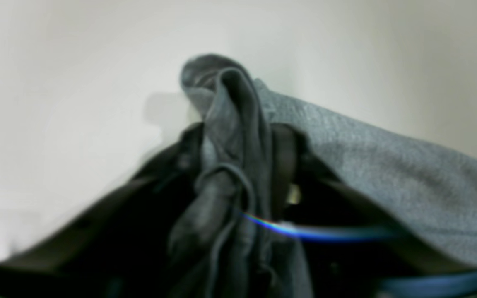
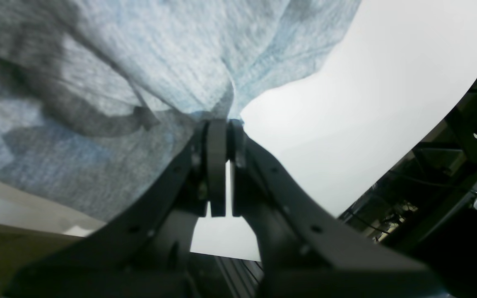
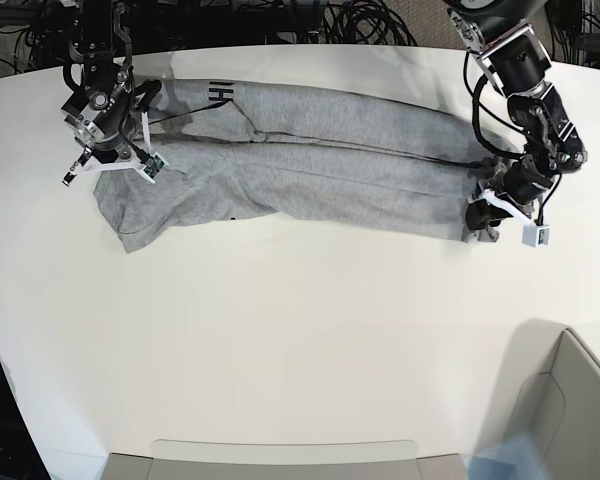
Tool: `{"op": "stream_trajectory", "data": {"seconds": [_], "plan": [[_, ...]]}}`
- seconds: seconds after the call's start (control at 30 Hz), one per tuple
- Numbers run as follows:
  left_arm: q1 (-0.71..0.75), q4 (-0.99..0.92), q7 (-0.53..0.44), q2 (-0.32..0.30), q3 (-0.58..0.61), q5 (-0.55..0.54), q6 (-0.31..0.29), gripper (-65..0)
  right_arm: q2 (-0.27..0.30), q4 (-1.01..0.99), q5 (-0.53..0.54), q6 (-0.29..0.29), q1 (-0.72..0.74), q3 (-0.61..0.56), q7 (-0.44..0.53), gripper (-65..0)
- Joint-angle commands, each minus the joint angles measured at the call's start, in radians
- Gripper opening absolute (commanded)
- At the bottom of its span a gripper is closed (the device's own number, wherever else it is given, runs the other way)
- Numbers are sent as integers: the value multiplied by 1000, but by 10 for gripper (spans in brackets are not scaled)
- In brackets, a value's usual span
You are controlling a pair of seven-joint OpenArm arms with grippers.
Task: Fold the T-shirt properly
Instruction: 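Regrasp the strip's end with the left gripper and lower it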
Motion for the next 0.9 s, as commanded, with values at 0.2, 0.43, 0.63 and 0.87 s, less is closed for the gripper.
{"op": "stream_trajectory", "data": {"seconds": [0.2, 0.43, 0.63, 0.87], "plan": [[56, -94, 337, -85, 13, 241, 59, -650, -35, 16, -119, 15, 12, 2, 1, -650], [58, -86, 341, -113, 13, 241, 59, -650, -57, 11, -147, 15, 36, -4, 1, -650], [20, -86, 341, -173, 2, 241, 59, -650, -84, 11, -148, 15, 56, 7, 1, -650], [-73, -86, 300, -237, -47, 241, 59, -650, -129, 16, -148, 15, 99, 10, -3, -650]]}}
